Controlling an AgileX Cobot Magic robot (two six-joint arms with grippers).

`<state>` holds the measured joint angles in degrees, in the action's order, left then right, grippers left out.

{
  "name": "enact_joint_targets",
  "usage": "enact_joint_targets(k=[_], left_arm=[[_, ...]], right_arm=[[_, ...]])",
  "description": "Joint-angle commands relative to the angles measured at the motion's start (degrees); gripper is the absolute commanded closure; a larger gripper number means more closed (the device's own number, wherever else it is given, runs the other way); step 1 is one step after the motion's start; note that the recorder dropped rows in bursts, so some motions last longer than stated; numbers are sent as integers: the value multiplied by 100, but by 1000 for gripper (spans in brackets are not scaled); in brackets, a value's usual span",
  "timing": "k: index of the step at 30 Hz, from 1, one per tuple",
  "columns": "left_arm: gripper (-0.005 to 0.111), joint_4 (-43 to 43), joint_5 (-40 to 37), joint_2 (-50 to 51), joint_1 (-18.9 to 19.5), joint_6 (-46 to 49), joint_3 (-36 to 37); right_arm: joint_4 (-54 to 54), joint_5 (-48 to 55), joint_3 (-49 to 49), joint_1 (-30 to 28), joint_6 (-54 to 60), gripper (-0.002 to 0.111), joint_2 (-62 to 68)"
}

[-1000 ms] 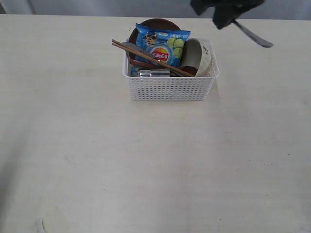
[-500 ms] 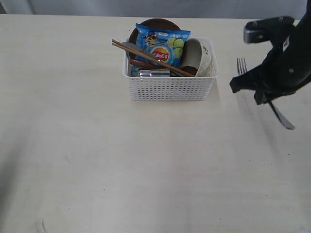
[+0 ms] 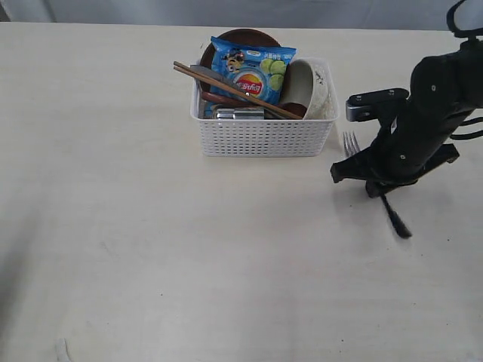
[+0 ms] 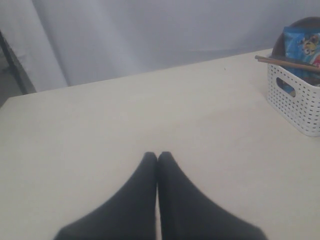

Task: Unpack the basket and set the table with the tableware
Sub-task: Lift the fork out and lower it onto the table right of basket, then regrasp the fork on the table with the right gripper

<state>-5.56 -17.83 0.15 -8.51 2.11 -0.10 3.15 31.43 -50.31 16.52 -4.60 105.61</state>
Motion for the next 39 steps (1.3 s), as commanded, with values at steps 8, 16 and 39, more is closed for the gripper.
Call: enact_joint_targets(k=[8, 16, 39], left_arm=[[107, -22, 67, -15, 31, -20, 10], [107, -22, 67, -15, 31, -20, 10], [107, -22, 67, -15, 31, -20, 10]], right_arm=[[-130, 1155, -956, -28, 376, 64, -545], [-2049, 1094, -1637, -28, 1899, 64, -1349], [-84, 2253, -1327, 345, 38, 66, -1092]])
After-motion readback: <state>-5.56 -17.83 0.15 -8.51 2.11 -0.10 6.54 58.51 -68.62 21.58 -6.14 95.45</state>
